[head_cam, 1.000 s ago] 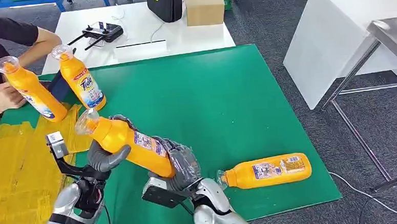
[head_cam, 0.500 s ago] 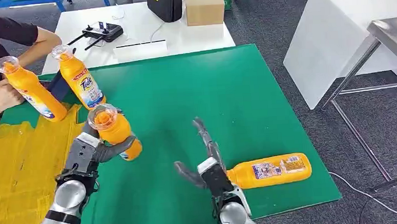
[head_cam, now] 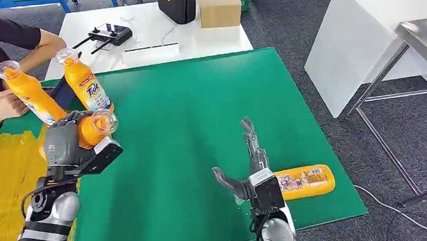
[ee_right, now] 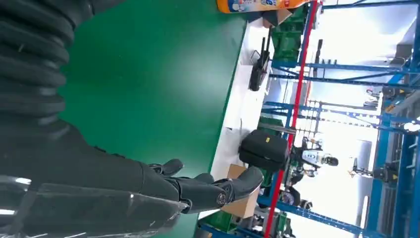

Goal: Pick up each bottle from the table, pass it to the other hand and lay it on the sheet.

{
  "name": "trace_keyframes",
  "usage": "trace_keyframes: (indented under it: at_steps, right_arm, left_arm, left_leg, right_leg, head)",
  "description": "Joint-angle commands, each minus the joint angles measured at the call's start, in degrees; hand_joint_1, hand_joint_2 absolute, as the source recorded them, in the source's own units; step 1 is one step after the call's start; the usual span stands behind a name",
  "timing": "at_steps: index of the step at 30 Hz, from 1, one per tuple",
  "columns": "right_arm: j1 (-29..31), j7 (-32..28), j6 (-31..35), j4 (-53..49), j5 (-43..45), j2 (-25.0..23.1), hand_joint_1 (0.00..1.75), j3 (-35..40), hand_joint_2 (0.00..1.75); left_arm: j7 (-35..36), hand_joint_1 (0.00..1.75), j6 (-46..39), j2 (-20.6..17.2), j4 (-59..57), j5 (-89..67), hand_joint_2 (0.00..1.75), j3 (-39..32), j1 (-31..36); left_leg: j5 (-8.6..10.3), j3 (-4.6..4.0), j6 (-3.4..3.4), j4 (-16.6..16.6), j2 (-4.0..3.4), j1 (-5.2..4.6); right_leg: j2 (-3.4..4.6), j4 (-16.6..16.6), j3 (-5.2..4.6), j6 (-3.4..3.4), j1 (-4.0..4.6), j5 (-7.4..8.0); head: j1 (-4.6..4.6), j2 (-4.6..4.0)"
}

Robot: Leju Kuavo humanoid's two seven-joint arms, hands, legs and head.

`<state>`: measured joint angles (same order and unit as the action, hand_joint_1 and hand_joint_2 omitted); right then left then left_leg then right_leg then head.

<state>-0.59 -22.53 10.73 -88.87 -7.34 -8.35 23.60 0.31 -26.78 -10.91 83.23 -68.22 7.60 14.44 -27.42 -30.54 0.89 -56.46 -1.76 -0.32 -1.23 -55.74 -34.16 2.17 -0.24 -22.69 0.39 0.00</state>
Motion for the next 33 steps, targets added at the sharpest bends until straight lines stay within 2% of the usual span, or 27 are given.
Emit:
trace_keyframes:
  at_steps: [1, 5, 10, 15, 22, 23, 24, 33]
  right_arm:
    - [1.31, -0.55, -0.08, -0.94, -1.48, 1.89, 0.0, -1.16, 1.75]
    - [1.78, 0.6, 0.53, -0.33, -2.62, 2.08, 0.0, -1.17, 1.75]
    - [1.77, 0.78, 0.54, -0.23, -2.85, 2.14, 0.0, -1.2, 1.75]
    - [2.5, 1.58, 0.41, 0.67, -4.2, 2.32, 0.0, -0.89, 1.75]
    - [3.71, 1.92, 0.07, 2.21, -4.41, 2.01, 0.0, -0.52, 1.75]
    - [3.71, 2.02, 0.03, 2.23, -4.52, 2.07, 0.0, -0.36, 1.75]
    - [3.74, 2.1, 0.0, 2.31, -4.65, 2.15, 0.0, -0.24, 1.75]
    - [3.67, 2.1, 0.07, 2.24, -4.65, 2.2, 0.0, -0.27, 1.75]
  left_arm:
    - [4.08, 1.75, 1.77, -6.0, -11.33, -14.68, 1.75, 0.11, 4.84]
    - [5.03, 1.75, 3.54, -6.25, -19.2, -17.6, 1.75, 1.25, 6.91]
    - [5.42, 1.75, 3.82, -6.01, -21.17, -18.01, 1.75, 1.63, 7.31]
    - [6.55, 1.75, 6.6, -6.82, -31.23, -20.3, 1.75, 3.44, 10.28]
    - [6.08, 1.75, 6.36, -5.06, -42.37, -20.37, 1.75, 4.41, 13.23]
    - [6.74, 0.12, 5.49, -4.77, -44.11, -20.76, 1.75, 4.5, 13.75]
    - [7.29, 0.0, 5.16, -4.55, -45.07, -21.0, 1.75, 4.46, 13.93]
    - [6.72, 0.0, 4.93, -3.81, -46.53, -19.74, 1.75, 3.56, 14.43]
  left_leg:
    - [-0.04, 0.13, -0.08, -0.02, 0.18, 0.1]
    - [0.01, 0.13, -0.06, 0.05, 0.14, 0.04]
    - [-0.03, 0.14, -0.07, 0.0, 0.18, 0.08]
    - [-0.04, 0.22, -0.09, 0.03, 0.25, 0.09]
    - [0.01, 0.15, -0.07, 0.05, 0.21, 0.05]
    - [0.0, 0.16, -0.08, 0.03, 0.23, 0.08]
    - [0.0, 0.15, -0.07, 0.04, 0.18, 0.06]
    - [0.02, 0.13, -0.05, 0.05, 0.15, 0.02]
  right_leg:
    - [0.04, 0.03, 0.17, -0.04, 0.07, -0.04]
    - [0.01, 0.04, 0.16, -0.03, 0.01, -0.02]
    - [0.01, 0.03, 0.18, -0.03, 0.05, -0.05]
    - [0.0, 0.06, 0.29, -0.03, 0.05, -0.07]
    - [-0.03, 0.05, 0.21, -0.03, 0.02, -0.03]
    - [-0.02, 0.06, 0.23, -0.04, 0.05, -0.03]
    - [0.0, 0.06, 0.21, -0.02, 0.03, -0.03]
    - [-0.01, 0.05, 0.19, -0.02, -0.01, 0.0]
  head:
    - [0.0, 0.0]
    - [0.0, 0.0]
    - [0.0, 0.02]
    - [0.02, 0.0]
    - [0.0, 0.0]
    - [0.02, 0.0]
    - [-0.02, 0.0]
    - [0.0, 0.0]
